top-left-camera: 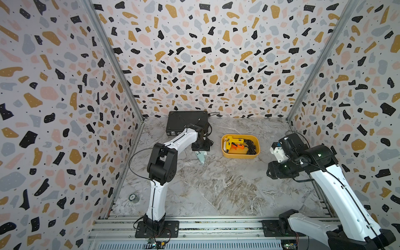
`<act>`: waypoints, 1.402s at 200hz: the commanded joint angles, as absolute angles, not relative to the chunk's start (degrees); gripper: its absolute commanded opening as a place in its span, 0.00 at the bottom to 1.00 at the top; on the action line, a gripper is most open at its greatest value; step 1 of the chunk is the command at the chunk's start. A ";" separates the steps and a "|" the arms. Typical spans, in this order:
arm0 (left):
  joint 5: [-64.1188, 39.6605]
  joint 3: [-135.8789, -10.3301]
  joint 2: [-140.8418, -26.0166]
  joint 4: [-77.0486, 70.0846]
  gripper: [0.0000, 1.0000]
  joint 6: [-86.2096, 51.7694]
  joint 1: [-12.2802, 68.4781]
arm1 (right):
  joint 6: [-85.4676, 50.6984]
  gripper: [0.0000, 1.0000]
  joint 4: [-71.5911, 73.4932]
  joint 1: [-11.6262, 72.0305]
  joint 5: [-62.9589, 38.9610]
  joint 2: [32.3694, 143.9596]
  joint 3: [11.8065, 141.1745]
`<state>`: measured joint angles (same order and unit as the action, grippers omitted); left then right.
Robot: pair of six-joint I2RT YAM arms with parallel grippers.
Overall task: Put the hot melt glue gun into the storage box
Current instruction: Pick up the hot melt adhesive gun from the center of the board.
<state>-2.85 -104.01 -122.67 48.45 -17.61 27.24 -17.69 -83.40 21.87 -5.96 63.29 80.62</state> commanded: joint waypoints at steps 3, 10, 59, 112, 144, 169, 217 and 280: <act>-1.46 -110.85 -125.21 52.83 0.66 -6.40 28.64 | -17.14 0.56 -85.09 21.71 -5.80 63.85 80.71; -1.21 -112.68 -126.47 53.75 0.66 -5.33 28.82 | -17.17 0.56 -85.21 21.71 -5.80 64.00 80.83; -1.10 -120.69 -133.26 57.50 0.66 -1.77 29.49 | -16.97 0.56 -86.11 21.71 -5.47 65.26 82.22; 1.30 -116.77 -131.73 57.60 0.68 -3.98 29.62 | -17.31 0.56 -86.50 21.68 -5.10 65.85 82.88; 4.82 -106.62 -124.90 53.80 0.74 -11.73 29.58 | -17.60 0.56 -86.33 21.71 -4.84 65.92 82.62; 5.76 -98.47 -119.31 50.37 0.74 -19.29 29.56 | -17.49 0.56 -86.25 21.71 -4.61 66.00 82.35; 1.61 -92.95 -118.88 47.64 0.73 -25.98 29.28 | -17.73 0.56 -85.52 21.71 -4.91 65.92 81.76; 0.11 -94.66 -122.56 47.39 0.67 -27.61 27.69 | -17.74 0.56 -85.81 21.71 -4.93 65.21 82.00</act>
